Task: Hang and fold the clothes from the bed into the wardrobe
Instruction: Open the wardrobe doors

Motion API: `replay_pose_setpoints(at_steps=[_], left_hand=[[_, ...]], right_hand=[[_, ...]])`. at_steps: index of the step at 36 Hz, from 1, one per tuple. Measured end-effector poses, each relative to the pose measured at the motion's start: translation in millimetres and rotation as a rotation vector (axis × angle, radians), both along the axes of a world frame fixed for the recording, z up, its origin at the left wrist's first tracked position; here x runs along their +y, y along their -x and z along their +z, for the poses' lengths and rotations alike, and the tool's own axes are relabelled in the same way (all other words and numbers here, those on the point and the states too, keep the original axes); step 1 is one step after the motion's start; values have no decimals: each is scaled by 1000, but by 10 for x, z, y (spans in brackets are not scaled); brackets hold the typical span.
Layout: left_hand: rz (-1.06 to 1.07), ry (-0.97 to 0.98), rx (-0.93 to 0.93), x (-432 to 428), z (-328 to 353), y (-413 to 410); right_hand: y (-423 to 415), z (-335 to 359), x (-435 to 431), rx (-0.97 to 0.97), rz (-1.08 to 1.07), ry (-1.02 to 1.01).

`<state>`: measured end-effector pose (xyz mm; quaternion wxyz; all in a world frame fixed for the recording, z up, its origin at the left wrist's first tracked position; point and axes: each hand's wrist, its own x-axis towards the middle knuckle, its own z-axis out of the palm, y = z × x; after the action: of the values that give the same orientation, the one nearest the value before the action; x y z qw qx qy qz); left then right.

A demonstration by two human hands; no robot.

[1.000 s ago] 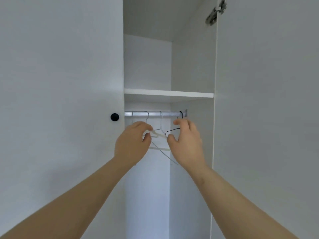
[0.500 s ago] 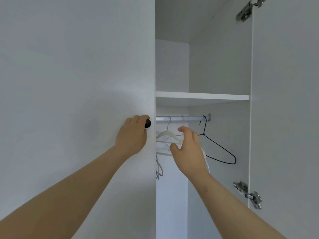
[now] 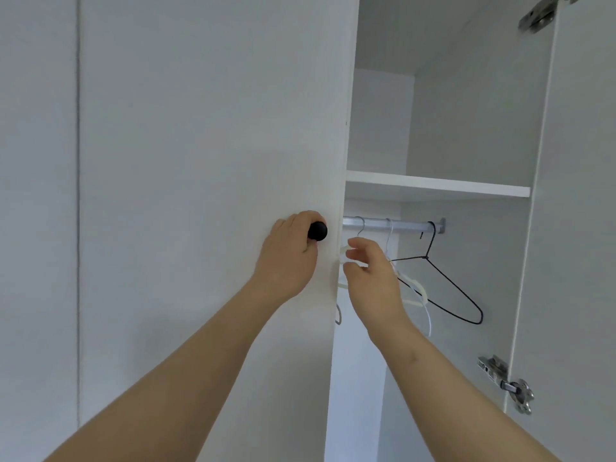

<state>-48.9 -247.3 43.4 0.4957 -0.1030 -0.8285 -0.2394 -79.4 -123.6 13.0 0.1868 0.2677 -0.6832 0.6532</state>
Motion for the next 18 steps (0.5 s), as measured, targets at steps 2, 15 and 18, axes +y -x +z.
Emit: replay_pose_setpoints(at_steps=[2, 15, 18], left_hand=[[-44, -49, 28, 38, -20, -220], [-251, -463, 0, 82, -68, -1506], [-269, -505, 21, 18, -75, -1750]], right_hand=[[-120, 26, 15, -50, 100, 73], [-1006, 112, 58, -7, 669, 109], [-1157, 102, -11, 6, 770, 102]])
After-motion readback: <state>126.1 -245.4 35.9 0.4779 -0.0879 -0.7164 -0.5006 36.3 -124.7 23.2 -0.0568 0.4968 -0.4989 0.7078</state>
